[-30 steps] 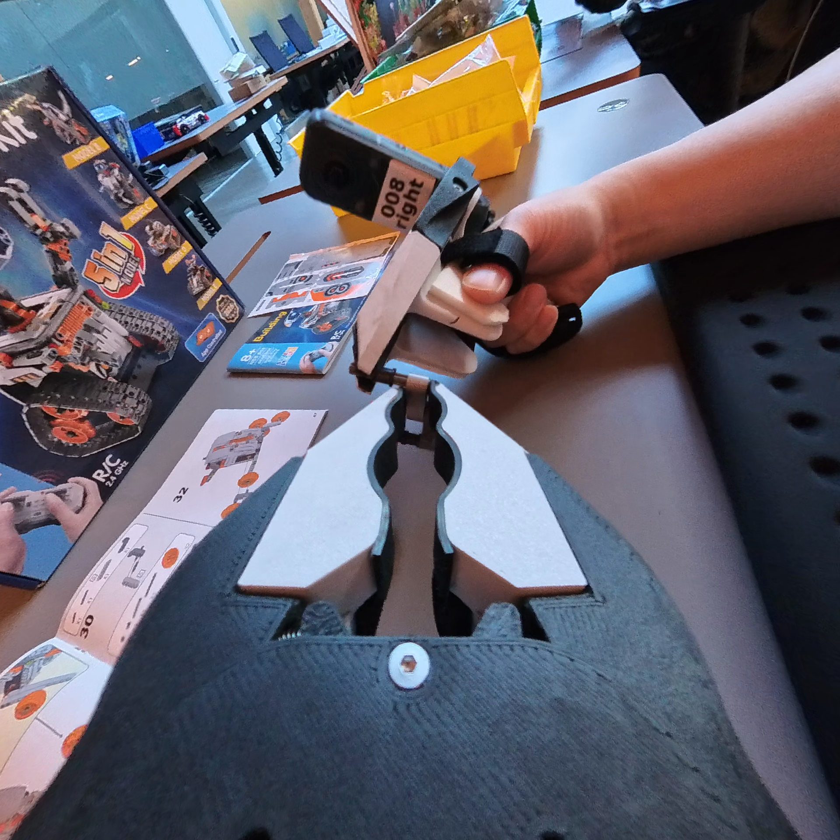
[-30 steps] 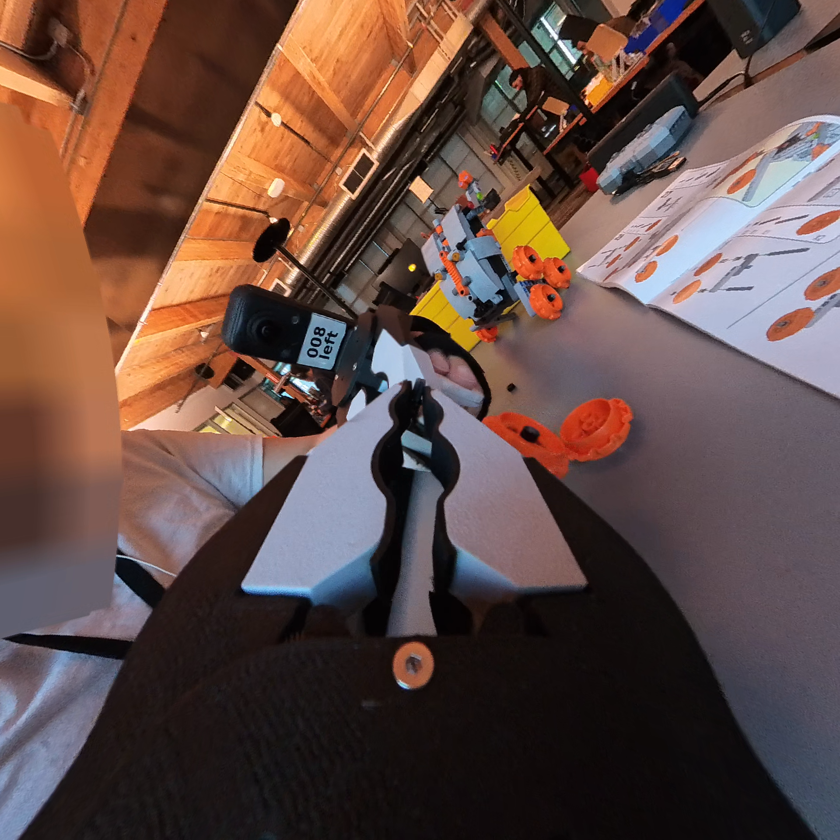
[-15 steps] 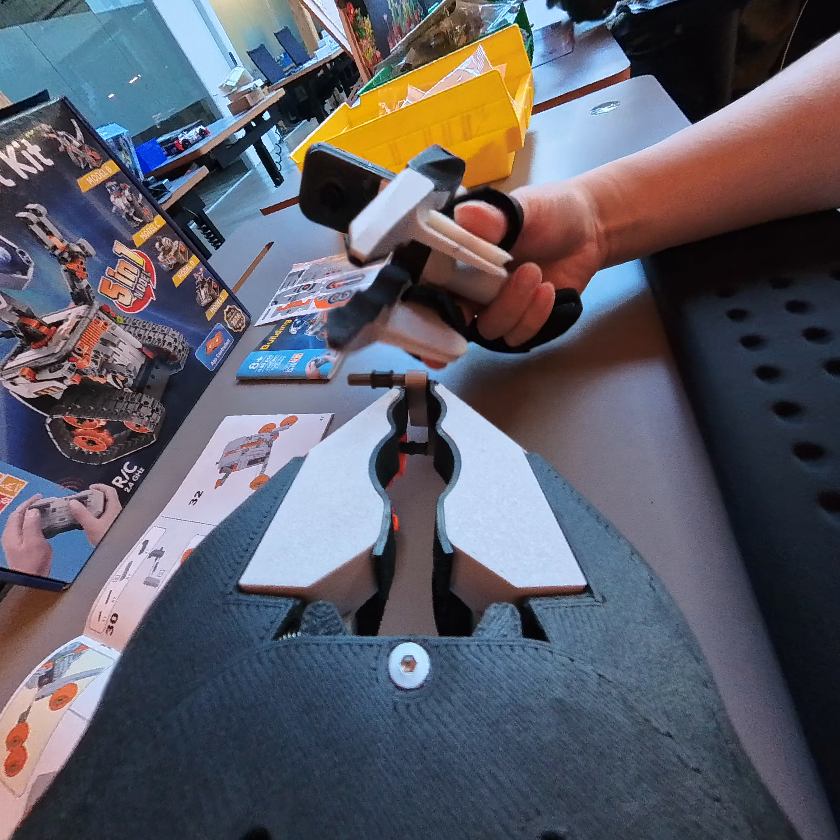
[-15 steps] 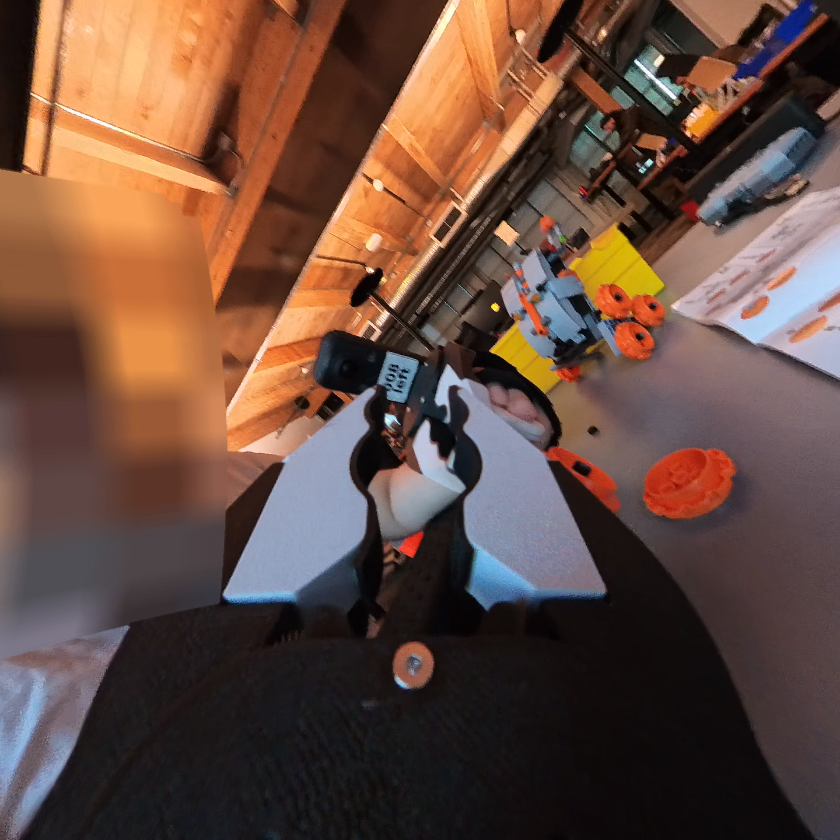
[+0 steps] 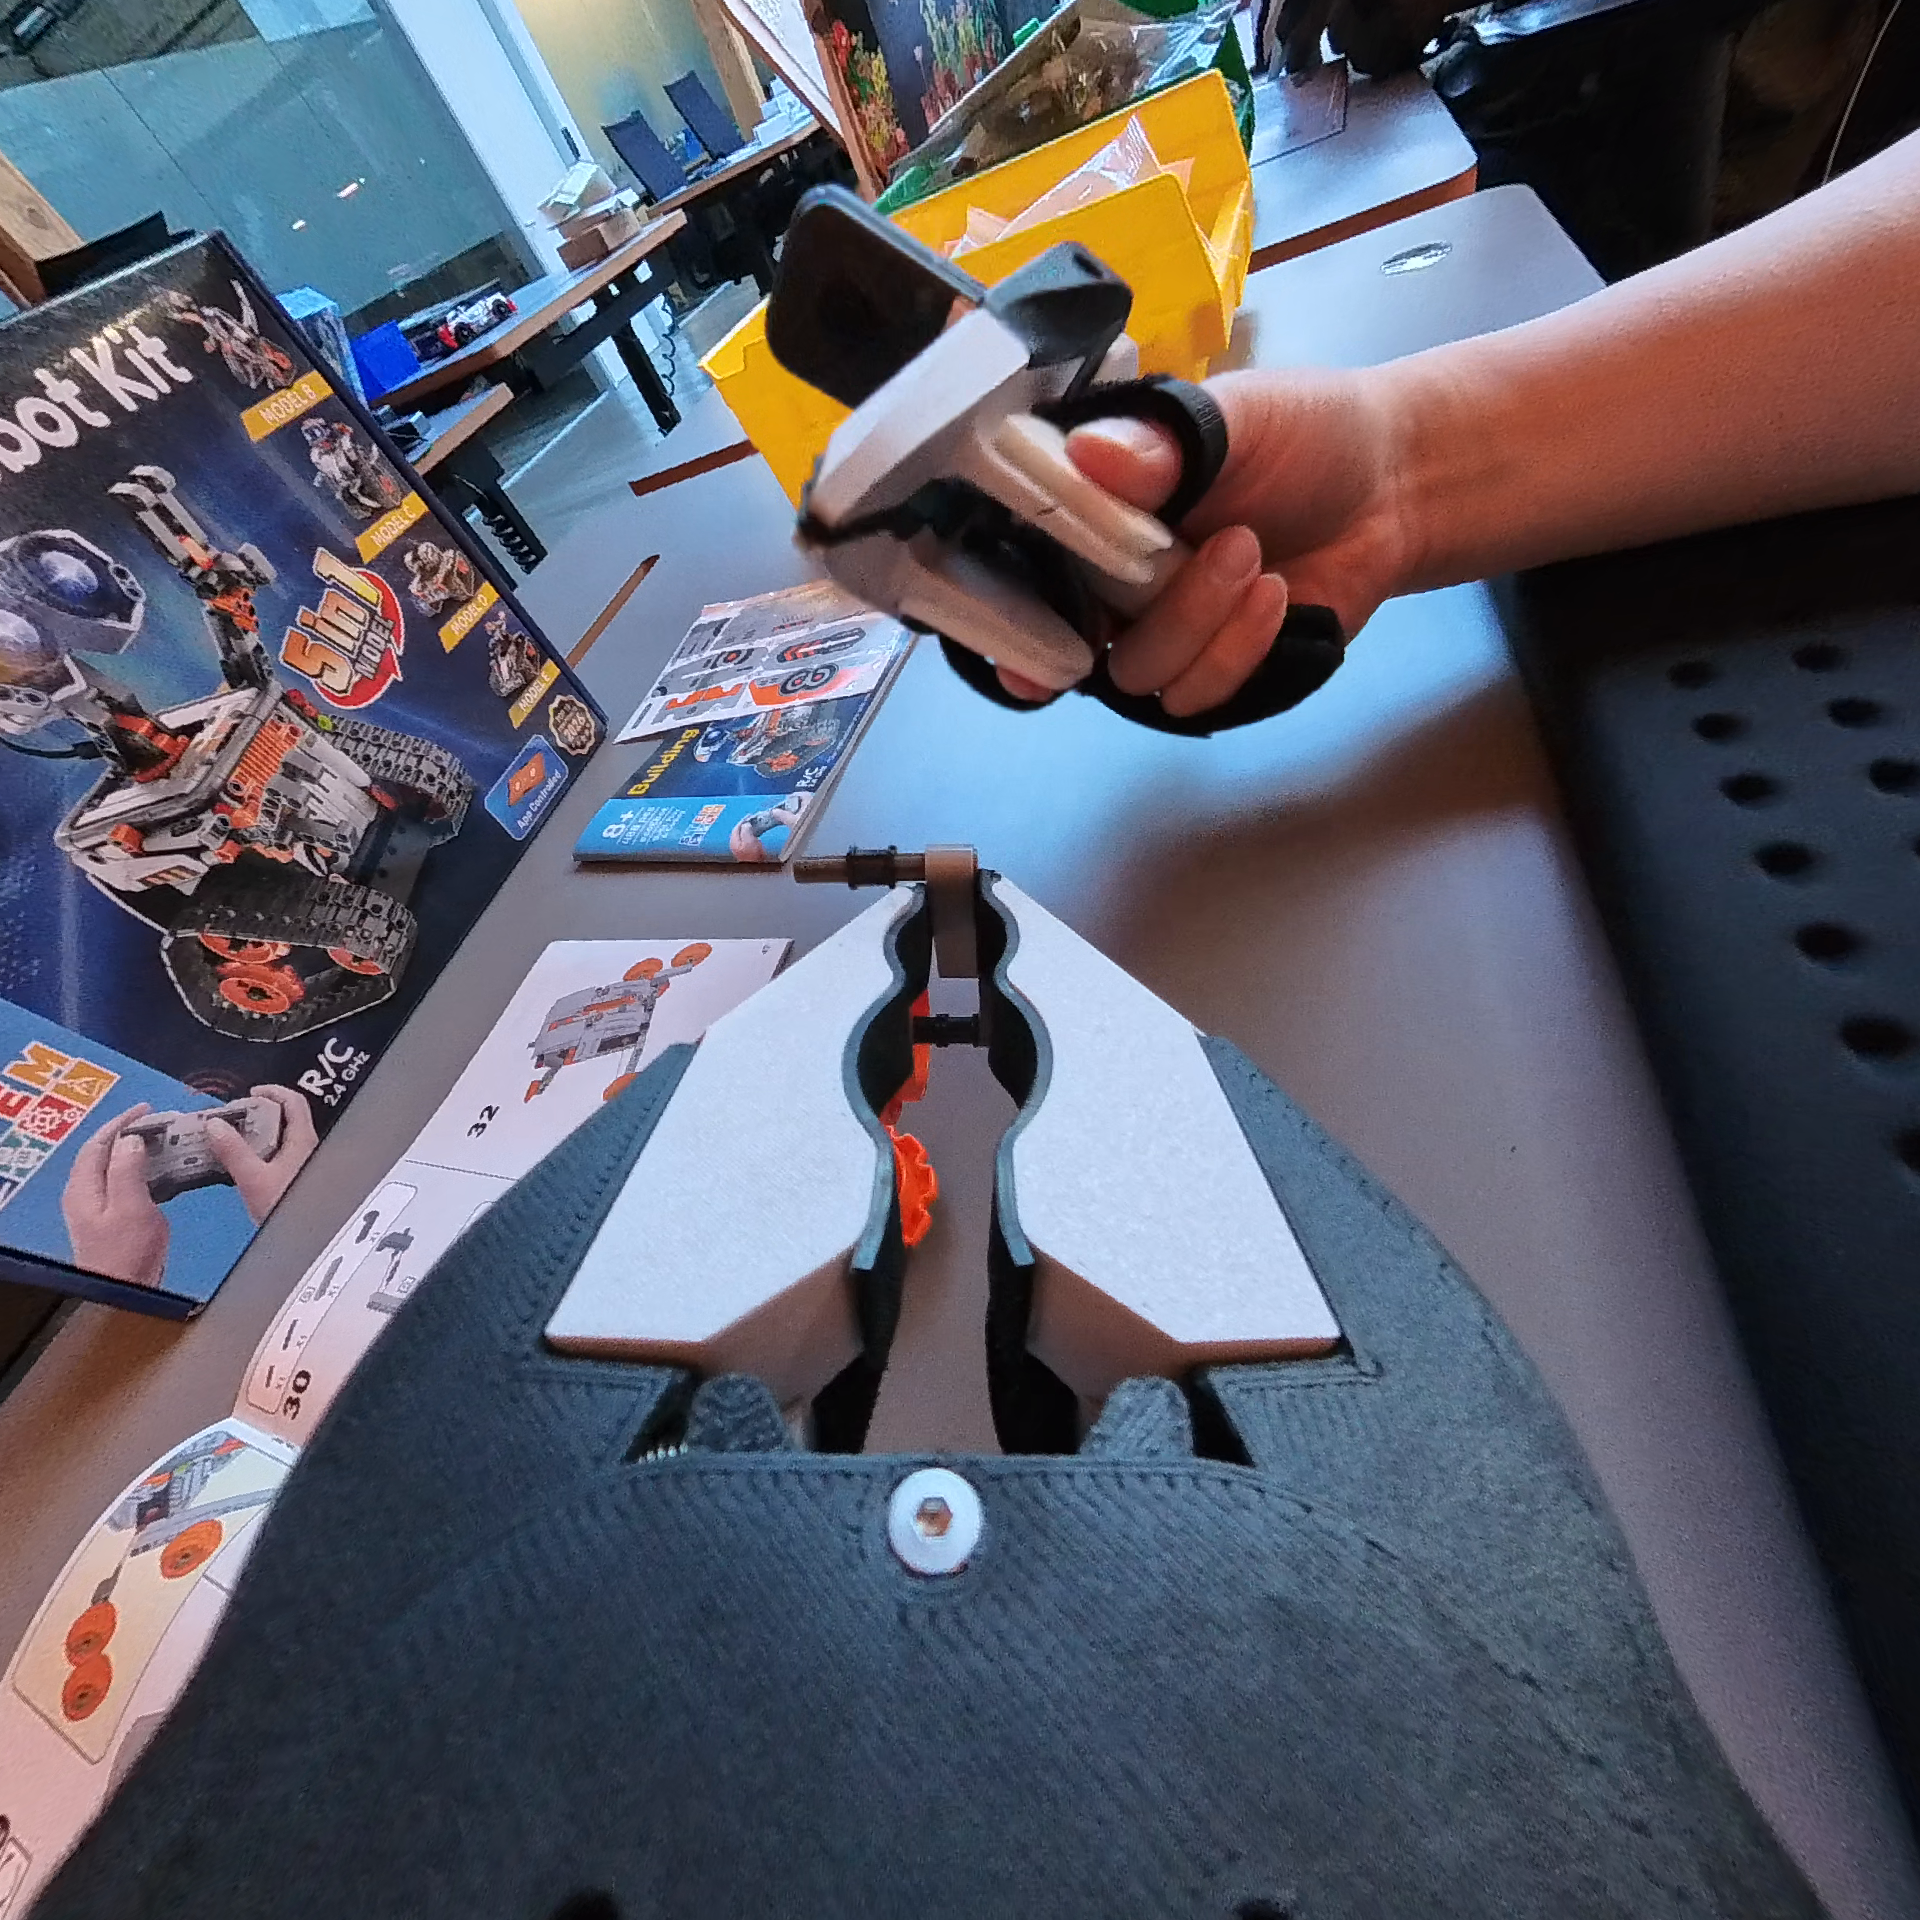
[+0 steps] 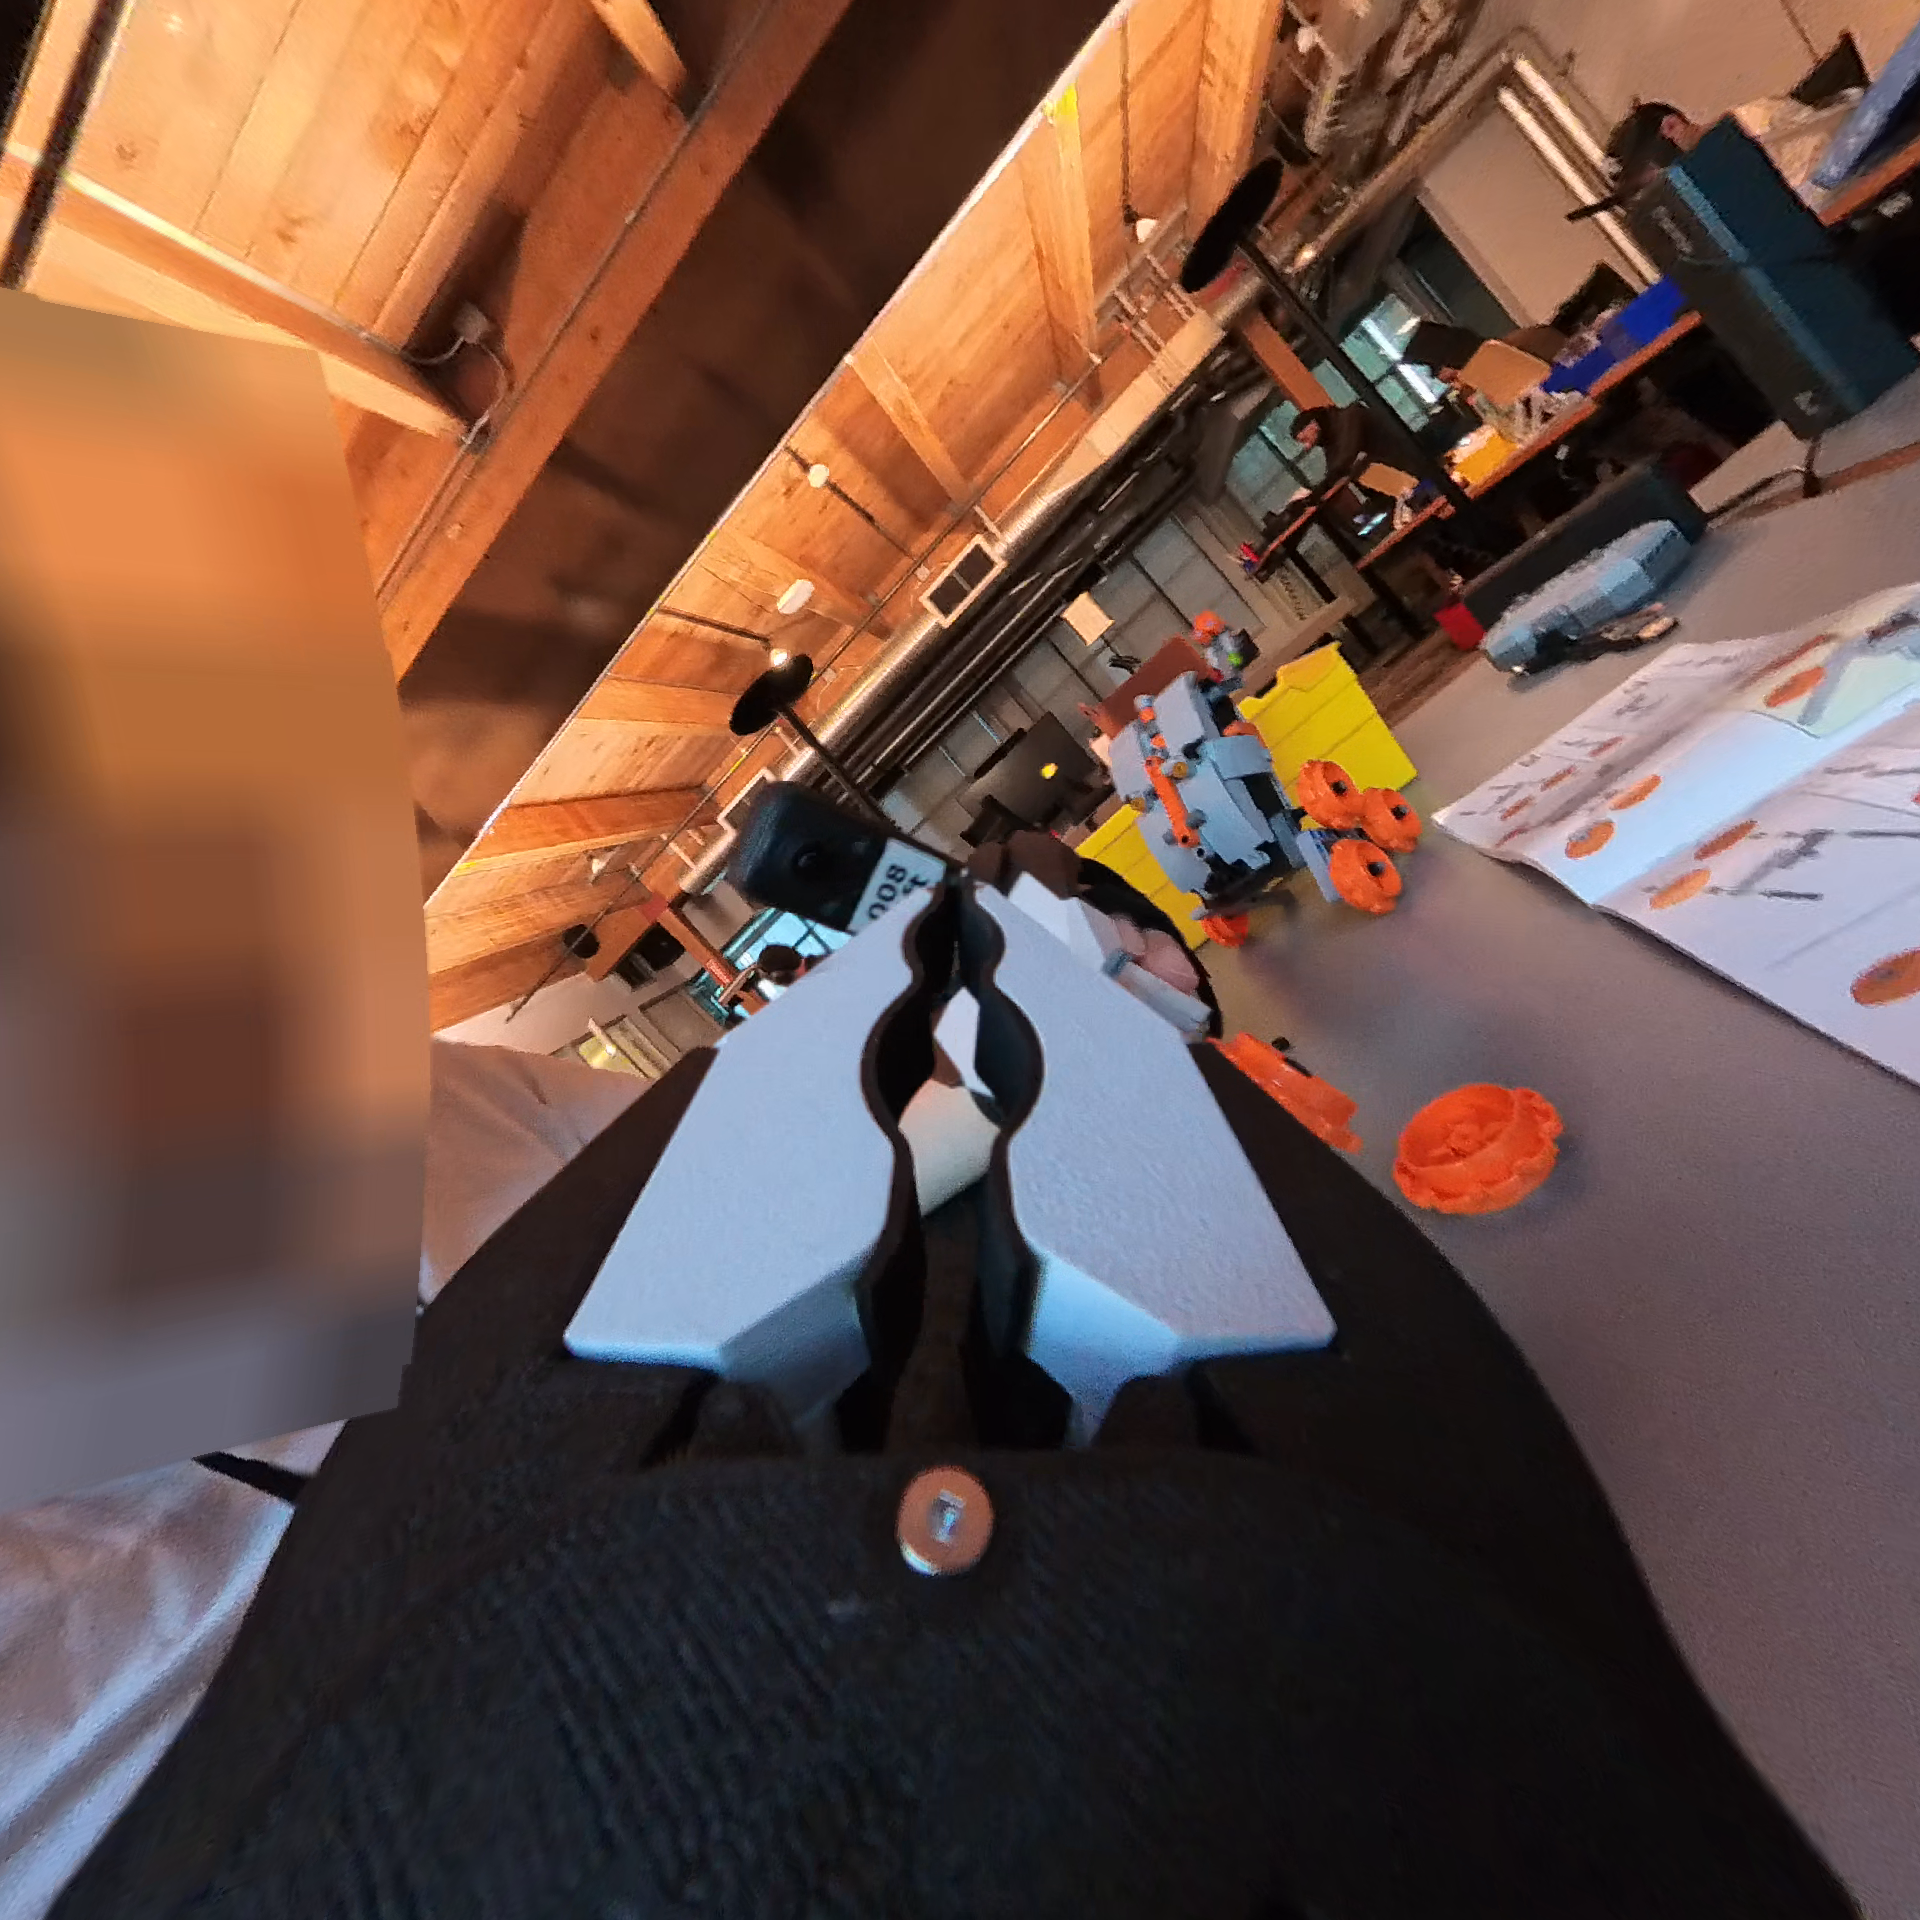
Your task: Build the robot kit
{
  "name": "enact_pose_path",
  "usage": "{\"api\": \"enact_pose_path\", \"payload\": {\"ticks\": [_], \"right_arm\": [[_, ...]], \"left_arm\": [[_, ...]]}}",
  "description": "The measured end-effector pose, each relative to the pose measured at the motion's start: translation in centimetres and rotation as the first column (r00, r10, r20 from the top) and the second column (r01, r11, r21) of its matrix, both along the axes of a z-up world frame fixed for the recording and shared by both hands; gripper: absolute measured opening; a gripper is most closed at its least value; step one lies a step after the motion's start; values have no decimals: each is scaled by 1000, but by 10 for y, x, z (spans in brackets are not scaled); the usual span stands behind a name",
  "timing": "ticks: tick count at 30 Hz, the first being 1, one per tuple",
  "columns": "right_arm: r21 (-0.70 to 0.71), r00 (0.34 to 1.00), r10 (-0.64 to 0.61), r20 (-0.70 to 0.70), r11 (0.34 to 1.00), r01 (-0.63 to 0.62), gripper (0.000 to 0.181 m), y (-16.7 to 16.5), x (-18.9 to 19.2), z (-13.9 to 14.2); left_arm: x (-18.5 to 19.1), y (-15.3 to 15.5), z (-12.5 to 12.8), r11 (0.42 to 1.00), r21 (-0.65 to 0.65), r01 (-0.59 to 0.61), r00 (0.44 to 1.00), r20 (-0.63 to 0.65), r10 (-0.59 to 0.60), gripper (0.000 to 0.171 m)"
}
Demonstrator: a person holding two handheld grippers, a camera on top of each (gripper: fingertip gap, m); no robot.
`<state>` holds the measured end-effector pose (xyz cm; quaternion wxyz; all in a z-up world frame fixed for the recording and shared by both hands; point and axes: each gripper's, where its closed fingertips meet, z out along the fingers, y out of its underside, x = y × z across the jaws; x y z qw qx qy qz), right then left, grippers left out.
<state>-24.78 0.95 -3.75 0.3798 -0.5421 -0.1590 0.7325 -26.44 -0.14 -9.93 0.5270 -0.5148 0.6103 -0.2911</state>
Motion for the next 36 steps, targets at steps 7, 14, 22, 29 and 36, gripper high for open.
{"api": "enact_pose_path", "payload": {"ticks": [7, 14, 22, 29, 36], "right_arm": [[-277, 976, 22, -218, 957, -84, 0, 20, 18, -7], [-336, 980, -6, -199, 940, -62, 0, 26, 21, -14], [-271, 983, 19, -181, 960, -69, 3, 21, 18, -11], [-40, 984, 31, 178, 999, -24, 26, 0, -14, -30], [-121, 974, 38, 222, 993, -11, 21, 4, -20, -44]], "left_arm": [[0, 1, -3, 1000, -5, -1, 1000, -11, 1, 6], [1, 1, -5, 1000, -11, -1, 1000, -17, 1, 6], [1, 2, -10, 999, 49, -12, 999, -51, 15, 6], [0, 4, -10, 973, 227, -32, 993, -101, 57, 6], [0, 2, -13, 949, 315, -11, 987, -147, 60, 6]]}}
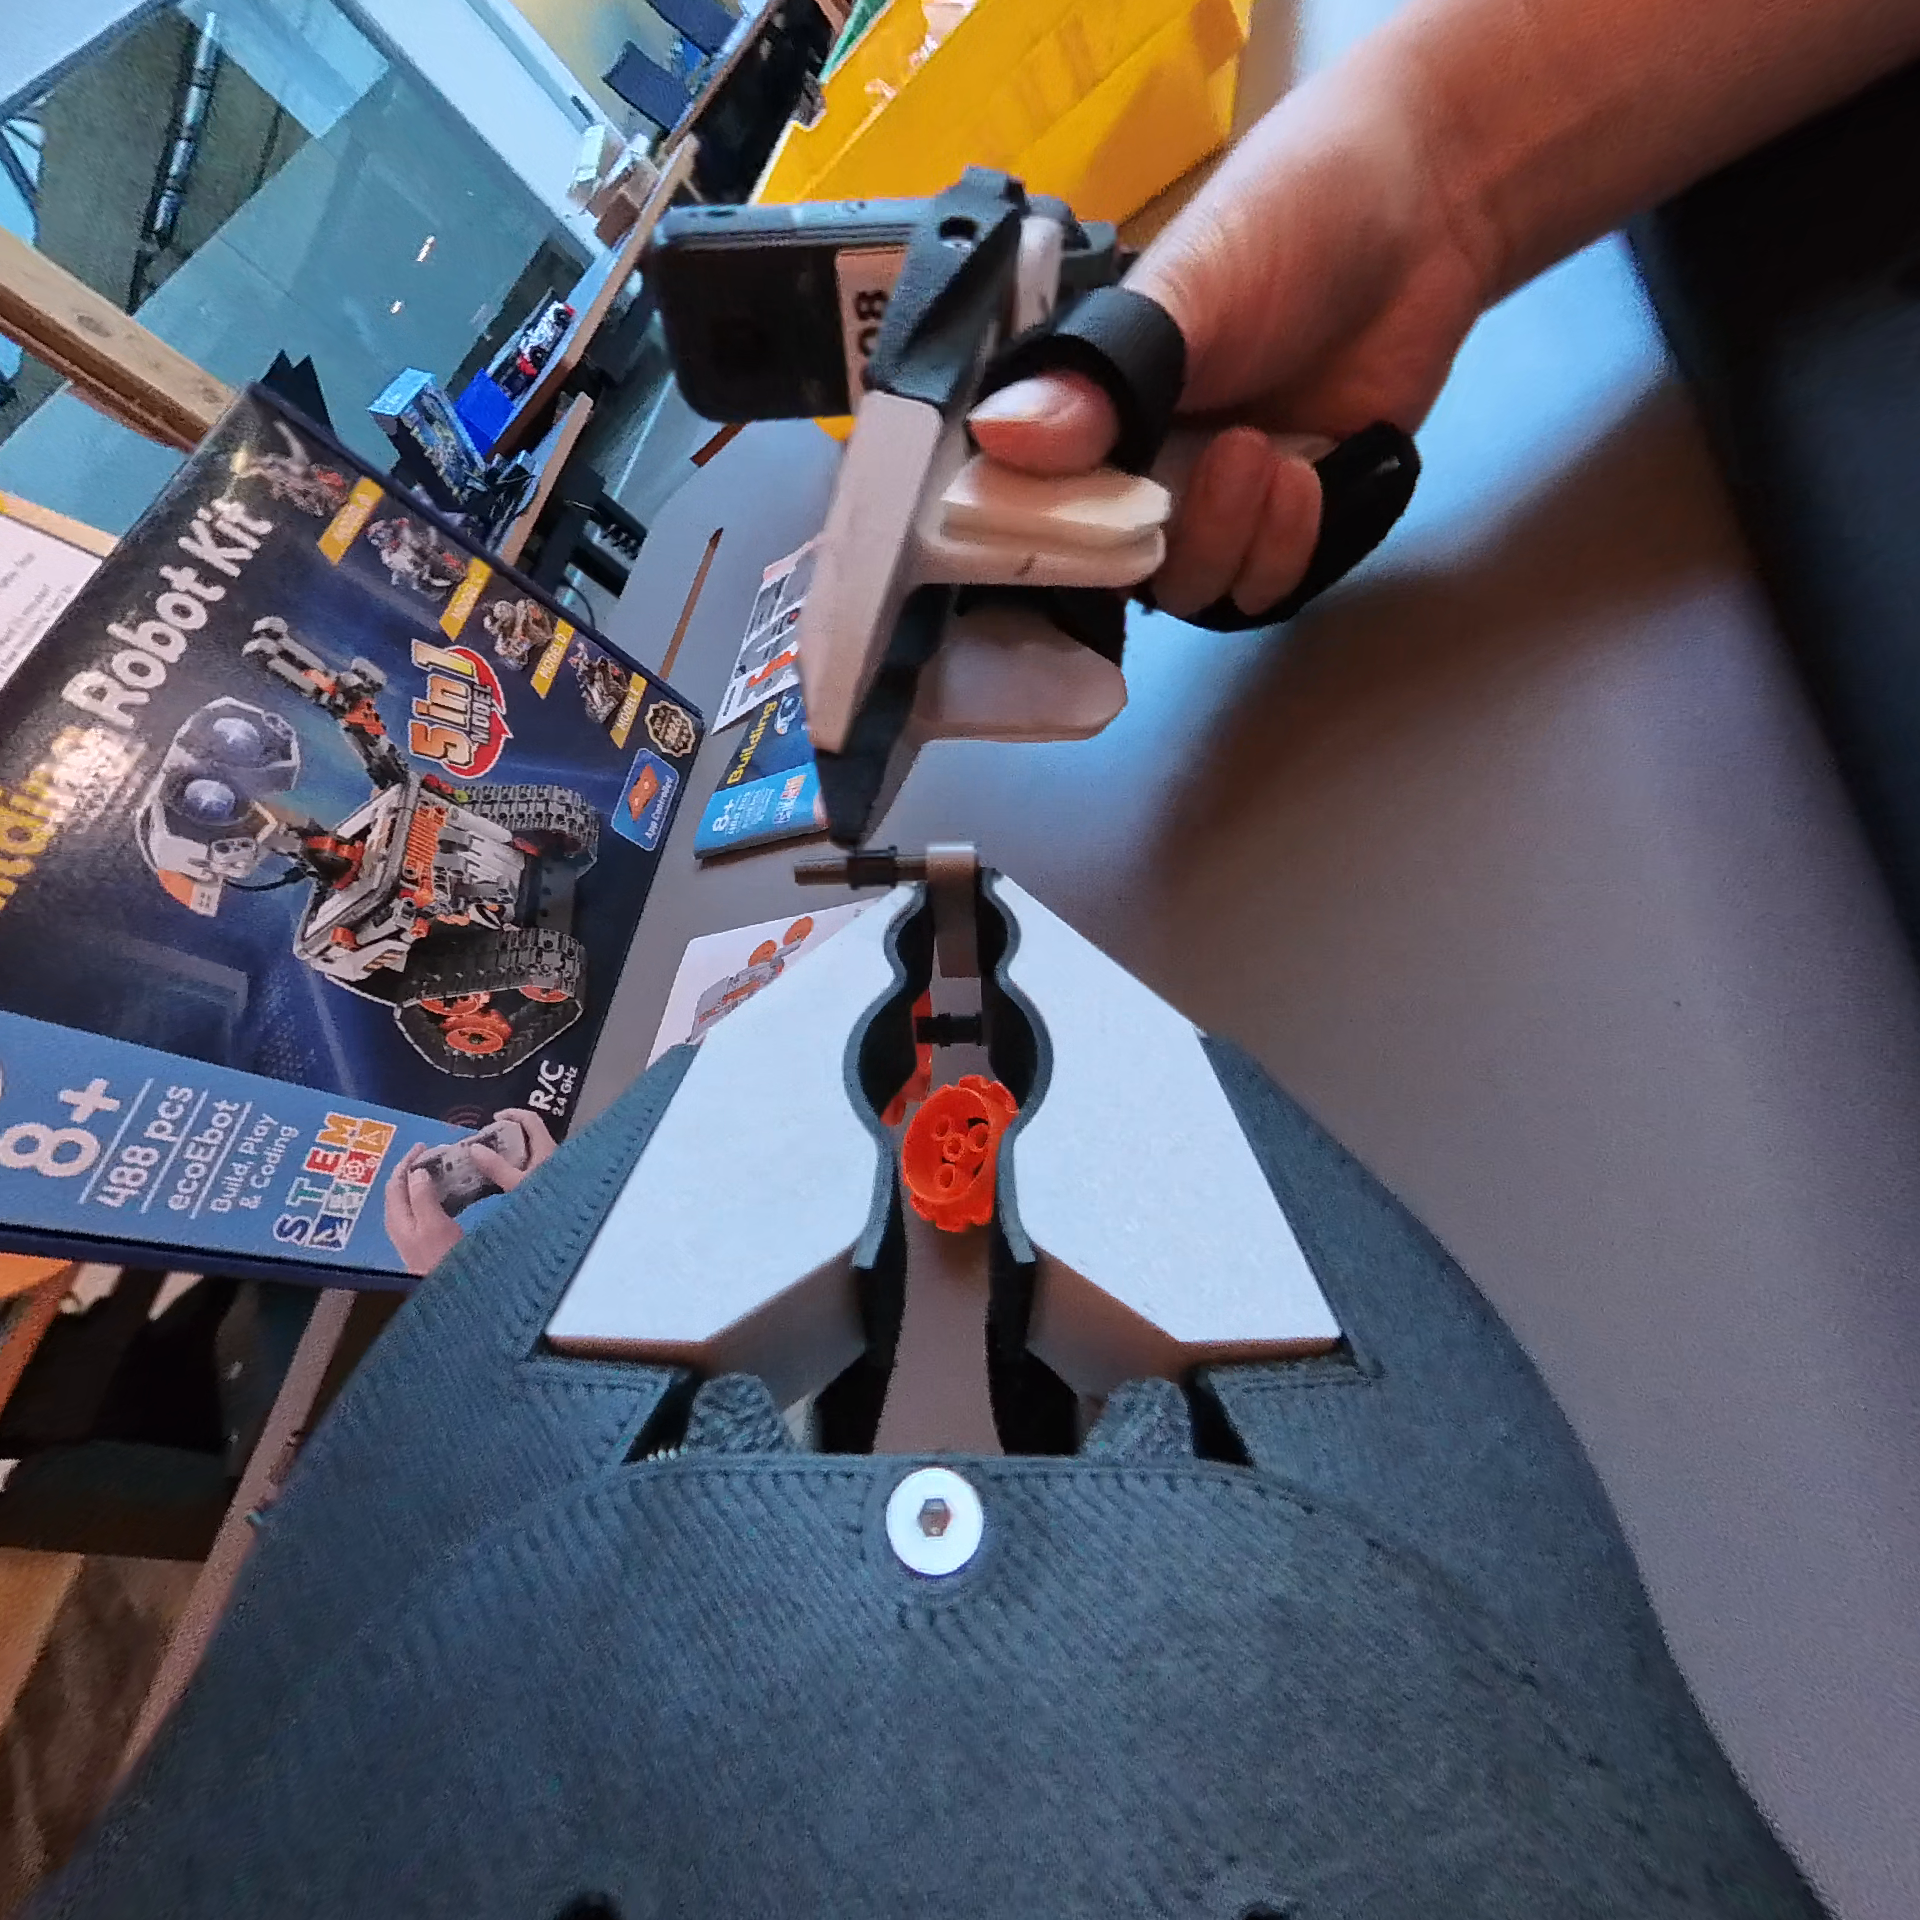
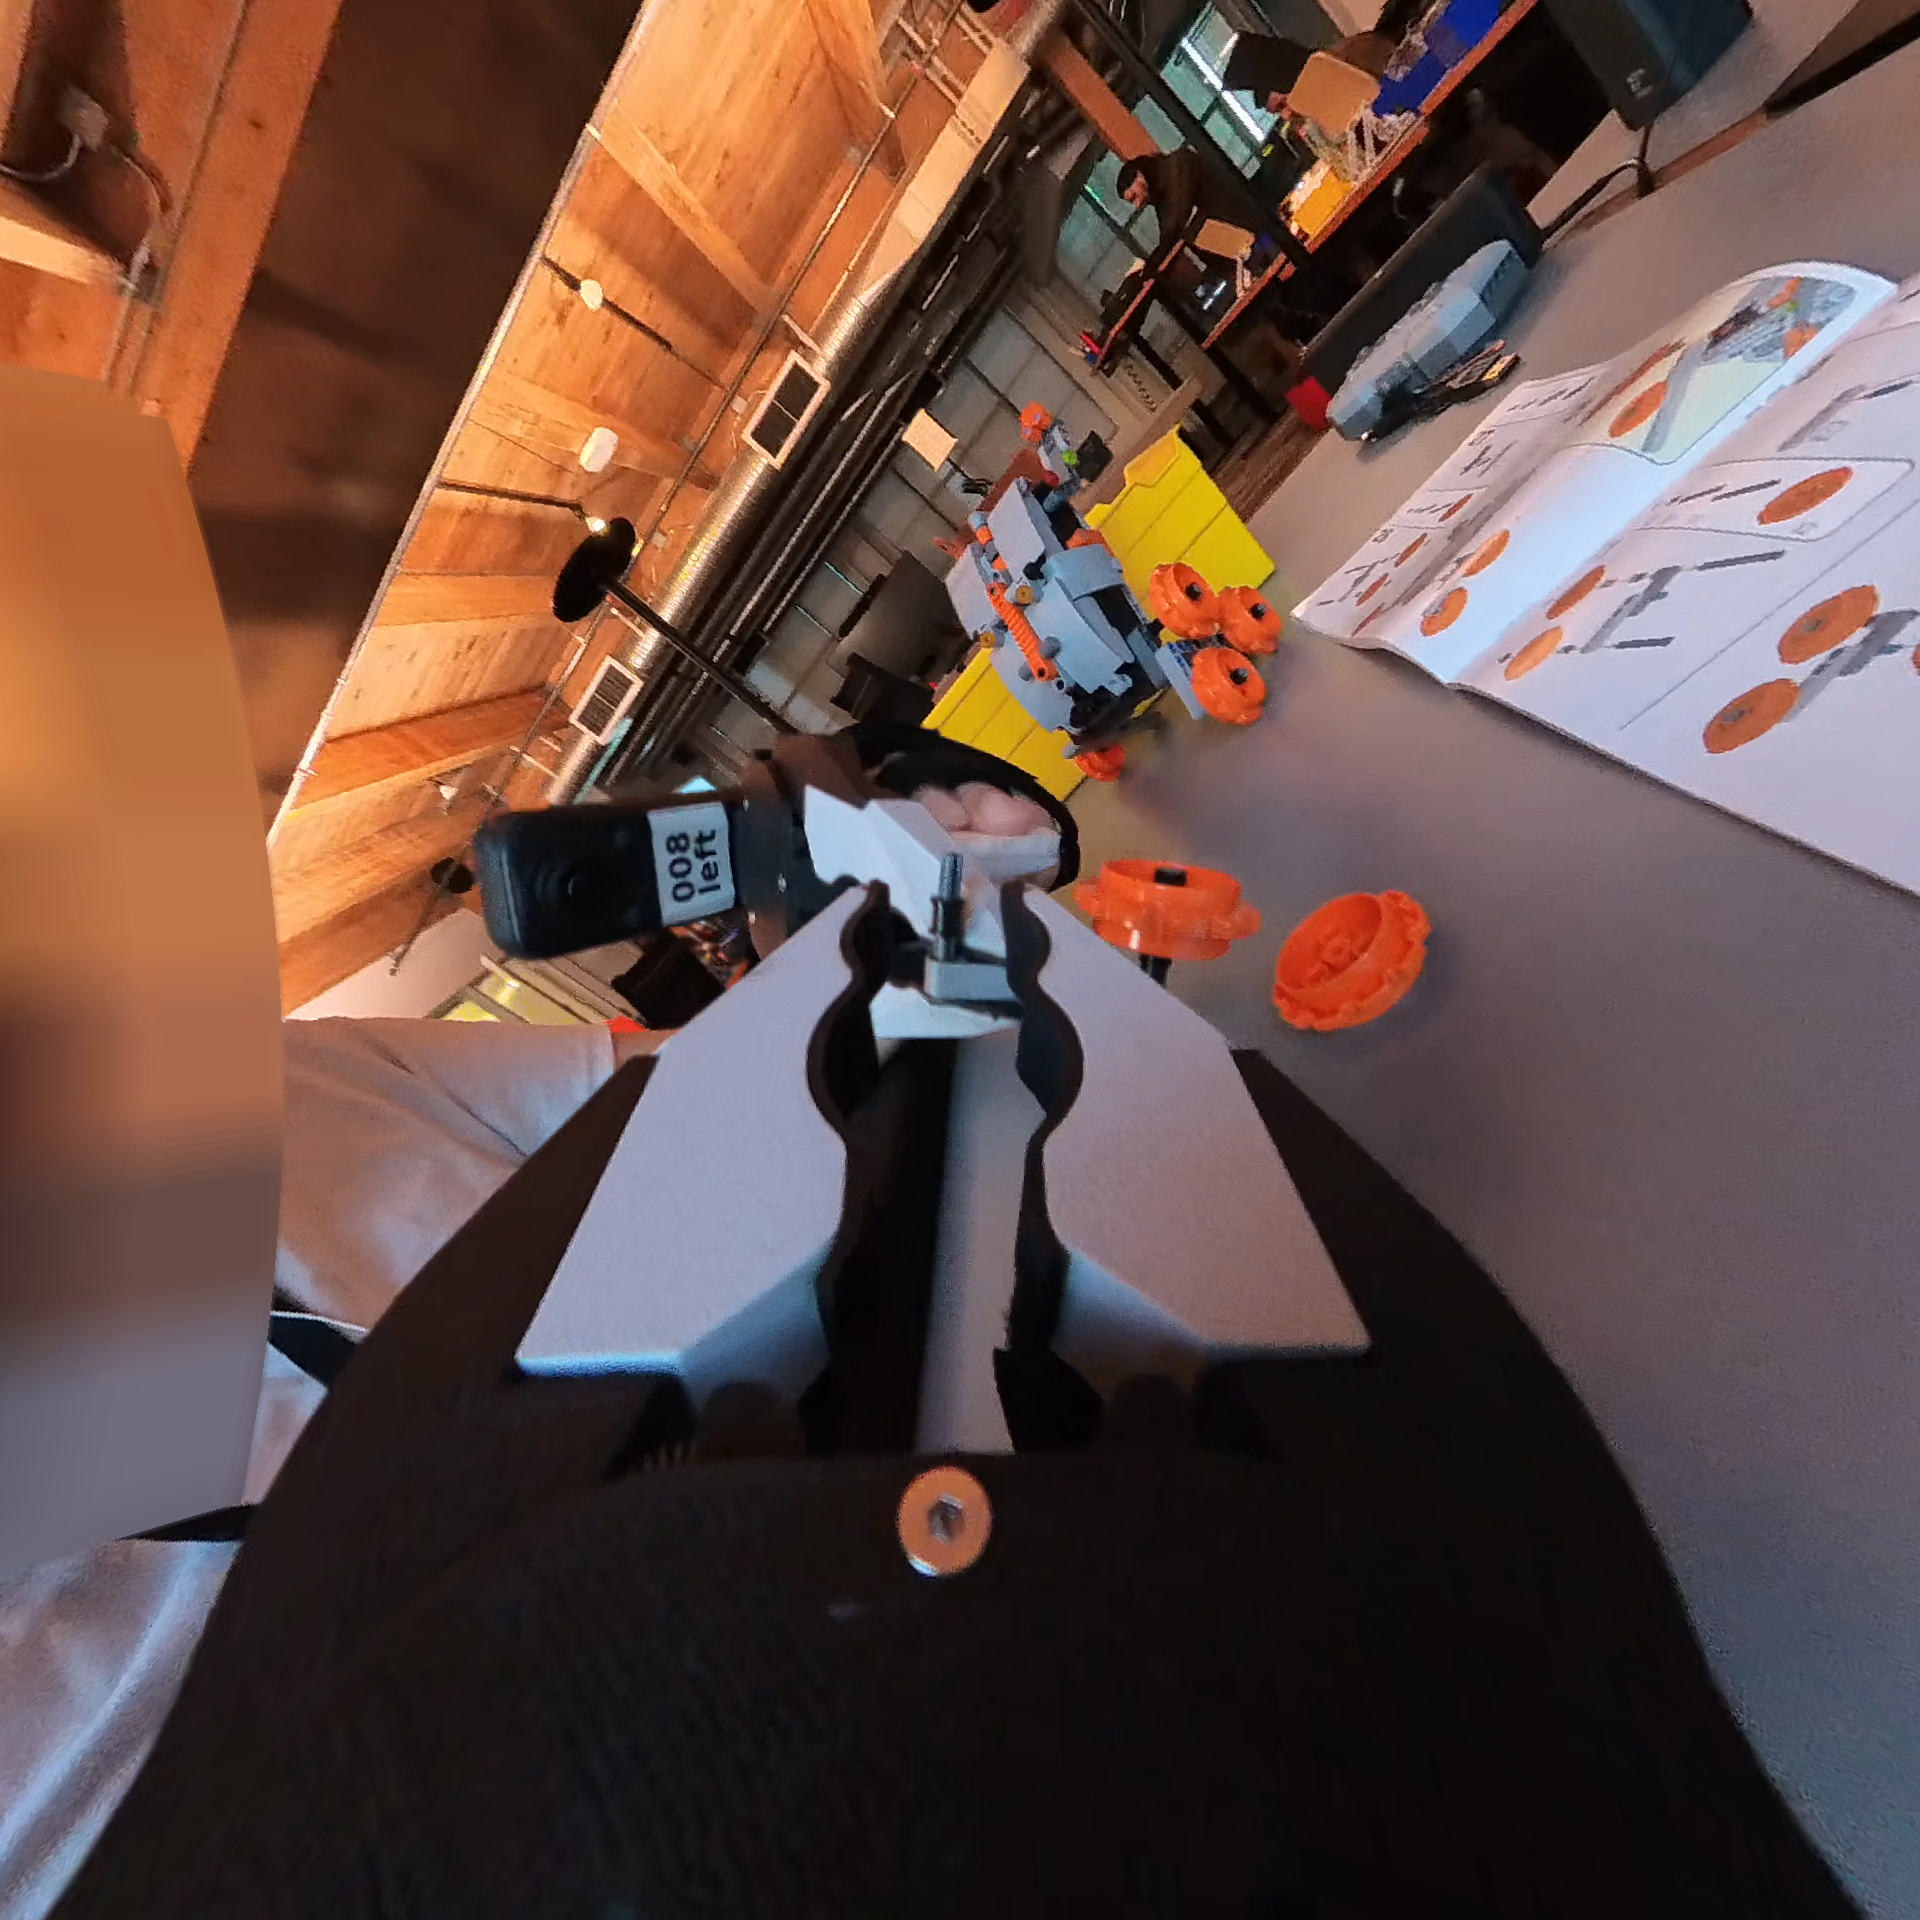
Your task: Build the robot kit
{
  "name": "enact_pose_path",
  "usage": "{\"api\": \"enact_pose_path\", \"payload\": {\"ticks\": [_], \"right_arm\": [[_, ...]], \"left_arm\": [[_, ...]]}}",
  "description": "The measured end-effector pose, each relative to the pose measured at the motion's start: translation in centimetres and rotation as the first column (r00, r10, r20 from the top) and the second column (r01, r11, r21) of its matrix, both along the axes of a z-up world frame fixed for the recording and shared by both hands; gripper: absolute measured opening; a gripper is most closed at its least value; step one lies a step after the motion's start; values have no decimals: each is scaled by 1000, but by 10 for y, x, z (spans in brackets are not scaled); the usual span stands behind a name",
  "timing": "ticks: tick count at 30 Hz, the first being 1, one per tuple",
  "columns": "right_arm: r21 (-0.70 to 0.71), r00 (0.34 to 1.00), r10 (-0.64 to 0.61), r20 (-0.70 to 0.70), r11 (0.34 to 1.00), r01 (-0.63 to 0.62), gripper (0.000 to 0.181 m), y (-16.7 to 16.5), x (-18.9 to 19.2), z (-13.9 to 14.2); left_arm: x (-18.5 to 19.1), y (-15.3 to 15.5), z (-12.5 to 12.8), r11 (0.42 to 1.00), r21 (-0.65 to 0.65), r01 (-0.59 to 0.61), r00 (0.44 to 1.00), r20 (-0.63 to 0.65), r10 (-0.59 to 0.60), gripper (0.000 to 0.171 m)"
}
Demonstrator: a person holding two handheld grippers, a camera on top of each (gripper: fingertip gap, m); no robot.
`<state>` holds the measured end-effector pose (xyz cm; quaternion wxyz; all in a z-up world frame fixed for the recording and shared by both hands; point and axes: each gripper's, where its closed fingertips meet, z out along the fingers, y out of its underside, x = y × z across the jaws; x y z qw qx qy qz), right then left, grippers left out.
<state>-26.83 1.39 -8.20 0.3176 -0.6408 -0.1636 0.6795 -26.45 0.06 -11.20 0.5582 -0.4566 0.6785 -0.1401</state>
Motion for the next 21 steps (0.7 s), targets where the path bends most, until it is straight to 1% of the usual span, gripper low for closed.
{"api": "enact_pose_path", "payload": {"ticks": [2, 6, 8, 10, 12, 15, 17, 19, 21], "right_arm": [[-7, 1000, 11, 5, 1000, -11, 20, -1, -1, -1], [1, 996, 40, 86, 999, -40, 19, -5, -9, -13], [-1, 994, 50, 99, 999, -50, 18, -6, -12, -16], [8, 993, 58, 102, 998, -59, 3, -7, -13, -16], [16, 991, 62, 117, 998, -64, 3, -7, -14, -17], [6, 995, 63, 82, 998, -64, 3, -8, -11, -12], [-26, 998, 68, -2, 997, -68, 3, -7, -7, -3], [-43, 995, 74, -61, 996, -77, 3, -7, -4, 4], [-50, 993, 82, -80, 995, -86, 3, -8, -5, 5]], "left_arm": [[1, -2, -6, 1000, 29, 6, 999, -36, -5, 6], [3, -3, -13, 998, 69, 15, 996, -86, -9, 6], [2, -3, -16, 995, 95, 12, 994, -112, -1, 6], [2, -3, -19, 991, 131, 17, 991, -137, 1, 6], [2, -3, -20, 990, 139, 15, 990, -141, 5, 6], [4, -5, -14, 996, 89, 11, 997, -73, -4, 6], [6, -3, -3, 997, 81, -11, 1000, 0, 11, 11], [7, -4, 0, 999, 38, -15, 1000, 26, 14, 9], [9, -5, 1, 1000, -2, -14, 999, 49, 14, 9]]}}
